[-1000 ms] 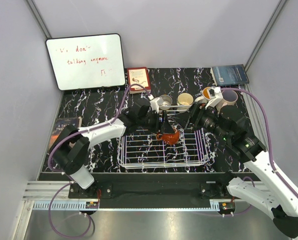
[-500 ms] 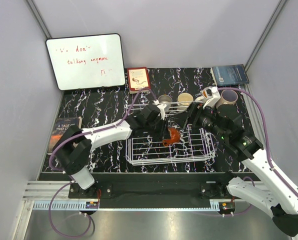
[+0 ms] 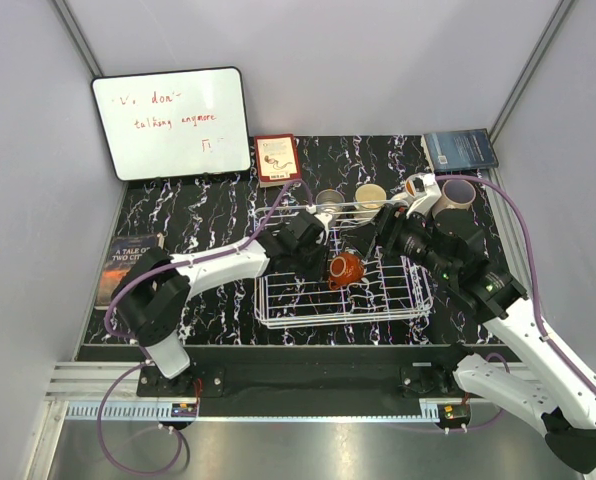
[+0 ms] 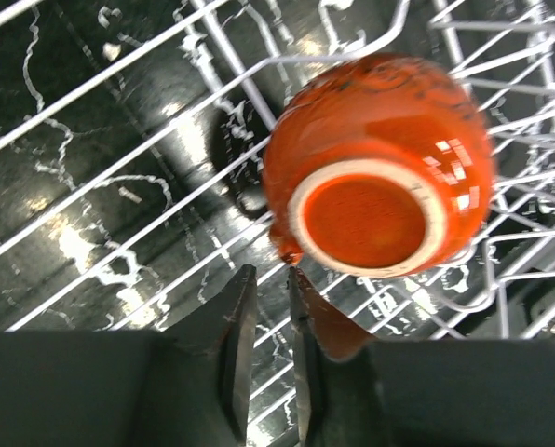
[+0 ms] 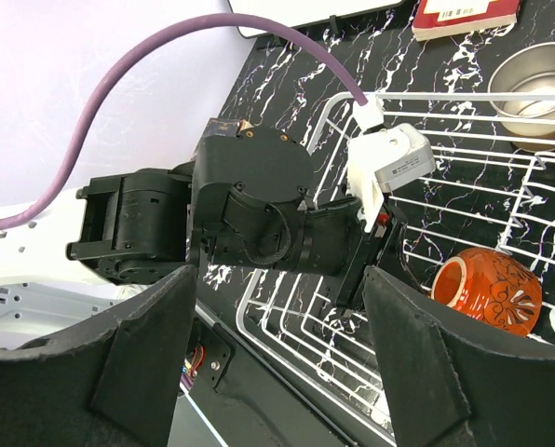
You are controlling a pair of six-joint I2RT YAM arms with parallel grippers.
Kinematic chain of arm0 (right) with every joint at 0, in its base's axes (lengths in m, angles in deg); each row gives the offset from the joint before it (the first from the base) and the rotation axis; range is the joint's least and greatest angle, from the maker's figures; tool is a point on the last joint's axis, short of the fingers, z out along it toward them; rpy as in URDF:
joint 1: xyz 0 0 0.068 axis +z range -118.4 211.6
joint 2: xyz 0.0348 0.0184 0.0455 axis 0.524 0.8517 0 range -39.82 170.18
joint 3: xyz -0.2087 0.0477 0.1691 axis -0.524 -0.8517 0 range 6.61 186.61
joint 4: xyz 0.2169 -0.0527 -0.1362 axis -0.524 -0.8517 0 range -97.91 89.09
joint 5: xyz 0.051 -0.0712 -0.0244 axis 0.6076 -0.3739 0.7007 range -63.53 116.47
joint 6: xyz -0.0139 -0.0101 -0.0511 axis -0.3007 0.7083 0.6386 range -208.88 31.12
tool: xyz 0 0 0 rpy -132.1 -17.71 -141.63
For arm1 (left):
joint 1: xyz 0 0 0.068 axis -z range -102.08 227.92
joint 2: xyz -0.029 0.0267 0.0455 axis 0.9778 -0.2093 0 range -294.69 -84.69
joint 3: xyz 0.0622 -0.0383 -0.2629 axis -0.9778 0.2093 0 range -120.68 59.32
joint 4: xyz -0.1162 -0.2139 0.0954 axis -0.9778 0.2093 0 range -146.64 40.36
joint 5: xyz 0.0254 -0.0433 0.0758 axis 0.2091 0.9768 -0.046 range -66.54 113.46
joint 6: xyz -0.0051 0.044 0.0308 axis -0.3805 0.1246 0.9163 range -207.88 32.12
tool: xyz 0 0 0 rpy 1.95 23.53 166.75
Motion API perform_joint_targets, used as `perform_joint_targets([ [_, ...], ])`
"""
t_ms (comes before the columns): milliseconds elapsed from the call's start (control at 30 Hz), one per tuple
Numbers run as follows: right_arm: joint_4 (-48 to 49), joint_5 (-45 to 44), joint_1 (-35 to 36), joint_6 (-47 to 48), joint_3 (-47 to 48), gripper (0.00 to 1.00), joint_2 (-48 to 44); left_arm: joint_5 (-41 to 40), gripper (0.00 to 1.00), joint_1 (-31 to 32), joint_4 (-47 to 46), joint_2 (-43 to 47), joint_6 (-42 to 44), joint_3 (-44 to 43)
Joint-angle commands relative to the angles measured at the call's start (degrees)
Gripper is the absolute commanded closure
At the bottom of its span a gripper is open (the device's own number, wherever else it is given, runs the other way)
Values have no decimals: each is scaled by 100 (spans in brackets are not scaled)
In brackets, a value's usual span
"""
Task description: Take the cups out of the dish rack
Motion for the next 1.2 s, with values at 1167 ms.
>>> perform_joint_targets([
  [1167, -490, 168, 18, 240, 226, 19, 86, 483, 52, 89, -2610, 841, 2396, 1725],
])
